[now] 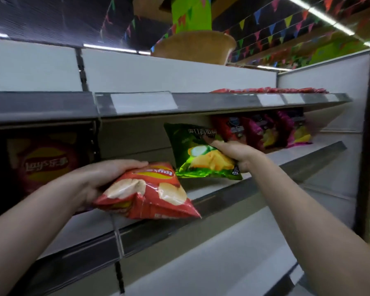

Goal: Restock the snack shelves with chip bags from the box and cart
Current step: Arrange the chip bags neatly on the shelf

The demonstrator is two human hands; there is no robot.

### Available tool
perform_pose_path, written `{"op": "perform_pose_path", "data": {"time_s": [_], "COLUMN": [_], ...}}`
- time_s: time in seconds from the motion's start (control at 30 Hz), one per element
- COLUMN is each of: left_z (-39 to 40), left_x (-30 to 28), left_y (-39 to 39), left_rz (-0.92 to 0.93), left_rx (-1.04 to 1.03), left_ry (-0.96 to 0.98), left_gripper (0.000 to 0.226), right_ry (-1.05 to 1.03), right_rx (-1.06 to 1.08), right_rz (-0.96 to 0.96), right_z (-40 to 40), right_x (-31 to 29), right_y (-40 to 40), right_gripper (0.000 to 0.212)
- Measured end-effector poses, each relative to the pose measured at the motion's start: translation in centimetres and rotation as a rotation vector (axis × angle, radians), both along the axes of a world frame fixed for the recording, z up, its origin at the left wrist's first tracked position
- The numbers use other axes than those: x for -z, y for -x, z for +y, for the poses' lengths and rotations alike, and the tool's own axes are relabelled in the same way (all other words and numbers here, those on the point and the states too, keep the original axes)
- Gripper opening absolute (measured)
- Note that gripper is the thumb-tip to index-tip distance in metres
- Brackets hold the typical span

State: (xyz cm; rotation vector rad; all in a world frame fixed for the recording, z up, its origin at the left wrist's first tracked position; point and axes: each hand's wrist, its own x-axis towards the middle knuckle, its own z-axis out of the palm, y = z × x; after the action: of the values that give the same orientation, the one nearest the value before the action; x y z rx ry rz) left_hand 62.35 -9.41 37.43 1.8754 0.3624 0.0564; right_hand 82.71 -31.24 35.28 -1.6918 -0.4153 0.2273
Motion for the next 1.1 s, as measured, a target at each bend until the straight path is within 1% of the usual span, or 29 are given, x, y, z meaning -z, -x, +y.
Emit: {"op": "perform_pose_path", "data": {"time_s": [0.07,0.13,0.17,0.23,0.3,0.37,0.43,0.47,0.5,0.53,0.57,0.63,0.7,0.77,0.83,0.9,0.93,0.97,1.0,1.03,1.07,1.1], "left_z": [1.2,1.8,2.3,2.9,3.5,3.7,3.4,3.5,3.6,3.6,3.6,3.8,3.8,3.7,3.4,3.3,3.4,3.4,3.4,3.3,3.2,2.9], "left_x": [0.5,0.7,0.8,0.8,1.0,1.3,1.3,1.4,1.6,1.6,1.8,2.0,2.3,2.7,3.0,3.2,3.4,3.5,3.6,3.6,3.5,3.4], "left_y": [0.6,1.7,2.0,2.6,3.2,3.5,3.6,3.6,3.5,3.5,3.5,3.4,3.3,3.3,3.4,3.7,3.8,4.0,4.0,4.1,4.1,4.2], "left_rz": [0.033,0.012,-0.009,-0.032,-0.048,-0.052,-0.063,-0.070,-0.074,-0.078,-0.083,-0.101,-0.115,-0.147,-0.195,-0.252,-0.279,-0.309,-0.340,-0.374,-0.399,-0.410], "left_rx": [-0.055,-0.166,-0.222,-0.302,-0.370,-0.429,-0.453,-0.456,-0.449,-0.442,-0.434,-0.438,-0.432,-0.428,-0.446,-0.481,-0.492,-0.501,-0.511,-0.529,-0.546,-0.561], "left_ry": [-0.013,-0.024,-0.033,-0.081,-0.105,-0.124,-0.151,-0.158,-0.155,-0.144,-0.131,-0.109,-0.098,-0.084,-0.067,-0.055,-0.048,-0.041,-0.037,-0.038,-0.042,-0.062], "left_gripper": [0.037,0.032,0.030,0.028,0.030,0.034,0.037,0.039,0.040,0.041,0.043,0.046,0.048,0.051,0.053,0.053,0.054,0.055,0.056,0.054,0.049,0.043], "right_ry": [0.035,0.054,0.071,0.105,0.108,0.070,-0.015,-0.052,-0.074,-0.059,-0.024,0.093,0.169,0.219,0.259,0.307,0.286,0.251,0.209,0.157,0.128,0.117], "right_rx": [-0.046,-0.143,-0.178,-0.246,-0.323,-0.380,-0.360,-0.347,-0.357,-0.376,-0.410,-0.470,-0.478,-0.387,-0.222,-0.004,0.062,0.064,-0.016,-0.169,-0.356,-0.517], "right_rz": [-0.016,-0.025,-0.051,-0.101,-0.140,-0.123,-0.113,-0.113,-0.110,-0.118,-0.130,-0.191,-0.256,-0.332,-0.403,-0.526,-0.562,-0.568,-0.508,-0.394,-0.239,-0.104], "right_z": [3.2,6.3,7.7,10.4,13.0,14.5,14.6,14.7,14.8,15.2,15.6,16.5,17.0,17.1,16.8,15.8,15.2,14.7,14.1,13.7,13.5,13.4], "right_x": [0.0,-0.3,-0.4,0.0,0.9,1.0,0.4,0.1,0.1,0.2,0.4,0.7,1.0,1.2,1.1,0.1,-0.4,-1.0,-1.4,-1.4,-1.0,-0.5], "right_y": [-0.8,-1.3,-1.7,-3.7,-7.6,-8.4,-5.6,-4.2,-3.5,-3.1,-3.0,-3.0,-2.7,-2.6,-2.4,-2.0,-1.5,-0.4,1.4,3.4,5.6,7.4], "right_gripper": [0.067,0.072,0.081,0.105,0.117,0.128,0.133,0.130,0.118,0.104,0.094,0.088,0.092,0.099,0.098,0.084,0.077,0.071,0.065,0.059,0.057,0.061]}}
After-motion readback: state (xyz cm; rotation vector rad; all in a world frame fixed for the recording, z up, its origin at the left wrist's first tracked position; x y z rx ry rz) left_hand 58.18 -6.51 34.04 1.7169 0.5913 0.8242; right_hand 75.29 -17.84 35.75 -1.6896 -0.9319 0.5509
